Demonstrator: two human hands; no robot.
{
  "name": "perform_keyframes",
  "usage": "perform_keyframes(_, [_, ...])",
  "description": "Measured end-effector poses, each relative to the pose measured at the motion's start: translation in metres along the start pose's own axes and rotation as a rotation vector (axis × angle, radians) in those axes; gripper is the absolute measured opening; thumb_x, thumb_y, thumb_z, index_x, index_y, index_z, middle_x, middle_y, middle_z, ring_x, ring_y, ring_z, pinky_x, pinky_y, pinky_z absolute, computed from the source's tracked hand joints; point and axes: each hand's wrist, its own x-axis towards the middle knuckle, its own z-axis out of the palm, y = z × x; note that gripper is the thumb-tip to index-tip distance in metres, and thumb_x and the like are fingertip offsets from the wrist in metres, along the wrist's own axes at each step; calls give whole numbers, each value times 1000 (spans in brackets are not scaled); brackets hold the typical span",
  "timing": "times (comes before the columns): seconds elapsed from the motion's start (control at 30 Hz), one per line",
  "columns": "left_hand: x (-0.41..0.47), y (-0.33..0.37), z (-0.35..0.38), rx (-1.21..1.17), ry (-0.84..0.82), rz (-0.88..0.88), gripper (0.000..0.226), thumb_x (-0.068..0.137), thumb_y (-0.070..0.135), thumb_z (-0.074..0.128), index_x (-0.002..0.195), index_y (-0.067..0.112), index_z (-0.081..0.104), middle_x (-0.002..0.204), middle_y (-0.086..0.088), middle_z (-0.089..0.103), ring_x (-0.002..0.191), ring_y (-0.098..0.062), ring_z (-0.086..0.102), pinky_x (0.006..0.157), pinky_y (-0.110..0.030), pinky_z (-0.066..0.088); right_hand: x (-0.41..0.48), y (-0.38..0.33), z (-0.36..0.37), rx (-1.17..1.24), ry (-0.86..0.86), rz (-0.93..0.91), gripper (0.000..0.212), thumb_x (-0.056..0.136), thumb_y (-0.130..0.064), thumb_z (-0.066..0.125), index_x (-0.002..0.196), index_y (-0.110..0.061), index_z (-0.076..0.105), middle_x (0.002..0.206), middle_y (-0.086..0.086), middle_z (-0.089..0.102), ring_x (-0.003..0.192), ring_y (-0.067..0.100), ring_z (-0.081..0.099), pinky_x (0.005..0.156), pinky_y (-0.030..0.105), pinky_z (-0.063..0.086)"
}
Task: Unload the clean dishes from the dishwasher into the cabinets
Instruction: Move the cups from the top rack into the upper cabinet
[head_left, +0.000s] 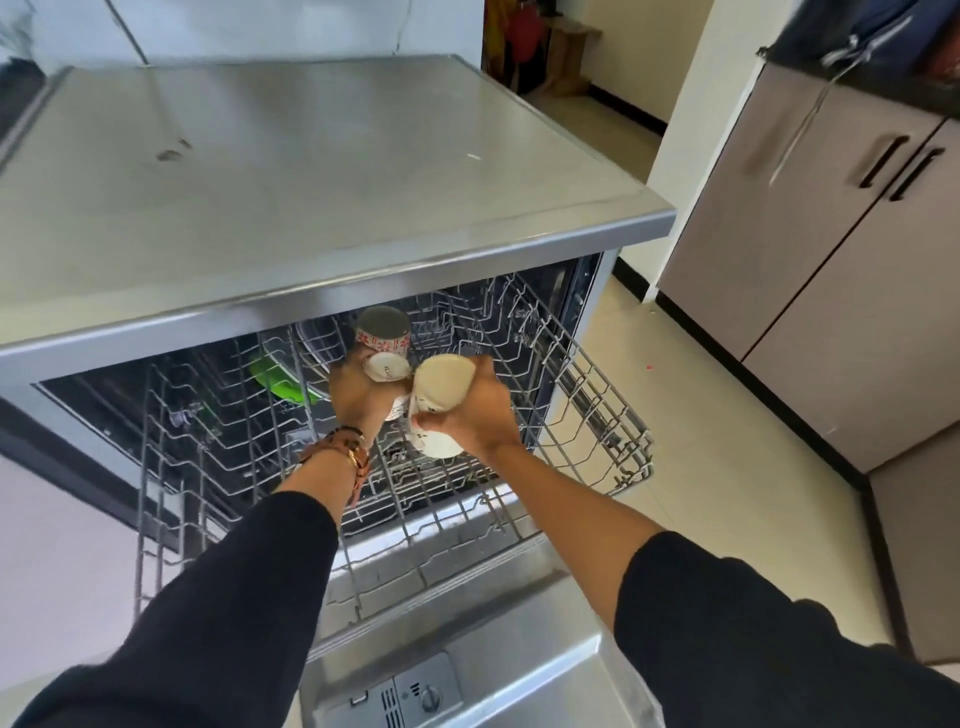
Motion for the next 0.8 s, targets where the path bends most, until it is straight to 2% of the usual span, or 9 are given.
perform_keyframes(0.2, [-49, 34, -27, 4, -107, -70, 56, 64, 9, 82, 114, 7, 57, 116, -13, 65, 107, -29, 62, 90, -33, 50, -38, -30, -42, -99, 130, 27, 92, 55, -27, 90, 125, -6, 35, 121, 14, 58, 111, 30, 58, 90, 37, 53])
perform_keyframes(0.33, [-92, 59, -48, -16, -194, -45, 50, 68, 7, 80, 112, 5, 56, 113, -11, 65, 107, -27, 61, 81, -23, 44, -75, -58, -71, -107, 218, 49, 91, 56, -27, 89, 126, -7, 35, 121, 15, 57, 112, 31, 55, 91, 40, 51])
perform_keyframes(0.47, [-131, 84, -80, -11, -270, -8, 51, 69, 7, 79, 113, 7, 54, 115, -10, 65, 109, -26, 60, 83, -22, 44, -114, -94, -100, -126, 292, 60, 92, 55, -28, 89, 127, -8, 35, 120, 13, 57, 113, 31, 54, 93, 42, 51])
perform_keyframes(0.57, [-149, 104, -108, -14, -304, 33, 50, 67, 12, 81, 110, 9, 56, 112, -9, 66, 104, -25, 61, 82, -25, 47, -140, -127, -123, -113, 332, 76, 92, 56, -27, 88, 128, -10, 35, 121, 13, 56, 115, 31, 53, 94, 45, 50])
perform_keyframes(0.7, [-165, 130, -144, -39, -329, 84, 47, 67, 14, 81, 107, 9, 57, 106, -8, 67, 90, -20, 59, 75, -23, 45, -164, -175, -148, -94, 379, 41, 90, 55, -26, 88, 127, -9, 37, 120, 12, 57, 114, 30, 54, 94, 41, 49])
perform_keyframes(0.8, [-172, 155, -177, -44, -316, 132, 44, 68, 16, 80, 104, 11, 56, 94, -3, 64, 85, -17, 55, 72, -24, 43, -182, -217, -168, -78, 398, 3, 88, 56, -26, 88, 126, -10, 36, 120, 12, 56, 113, 30, 54, 92, 40, 49])
